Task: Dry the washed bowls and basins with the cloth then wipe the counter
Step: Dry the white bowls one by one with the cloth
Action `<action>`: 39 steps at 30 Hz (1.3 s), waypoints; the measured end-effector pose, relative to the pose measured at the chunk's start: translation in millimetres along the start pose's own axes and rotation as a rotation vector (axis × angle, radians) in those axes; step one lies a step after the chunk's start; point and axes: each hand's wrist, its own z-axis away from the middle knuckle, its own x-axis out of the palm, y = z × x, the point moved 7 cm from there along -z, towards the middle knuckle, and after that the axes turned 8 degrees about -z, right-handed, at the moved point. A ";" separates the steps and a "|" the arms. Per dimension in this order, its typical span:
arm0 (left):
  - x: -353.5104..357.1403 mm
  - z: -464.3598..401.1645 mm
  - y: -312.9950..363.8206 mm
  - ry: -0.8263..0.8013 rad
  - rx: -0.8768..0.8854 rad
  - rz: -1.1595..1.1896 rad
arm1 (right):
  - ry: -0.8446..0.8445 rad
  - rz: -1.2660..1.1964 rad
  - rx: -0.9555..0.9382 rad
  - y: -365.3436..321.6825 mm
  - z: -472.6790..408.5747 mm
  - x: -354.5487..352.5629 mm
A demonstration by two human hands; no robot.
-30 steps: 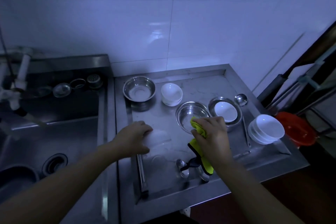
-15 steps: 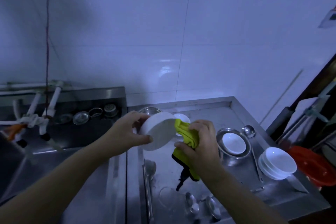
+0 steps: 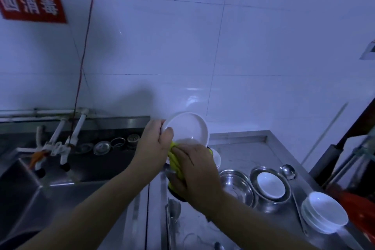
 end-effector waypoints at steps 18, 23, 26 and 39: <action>2.4 -16.9 -0.4 -0.180 -0.082 0.305 | 0.037 0.280 -0.453 23.6 -24.3 -23.4; 14.9 3.0 6.5 -0.032 -0.025 0.451 | 0.216 0.143 -0.280 3.6 -28.7 -20.3; 6.7 -2.5 13.5 -0.057 0.053 0.363 | 0.180 0.099 -0.370 6.2 -23.4 -22.5; 14.8 -4.5 9.6 -0.043 0.056 0.441 | 0.169 0.225 -0.326 20.7 -36.6 -26.5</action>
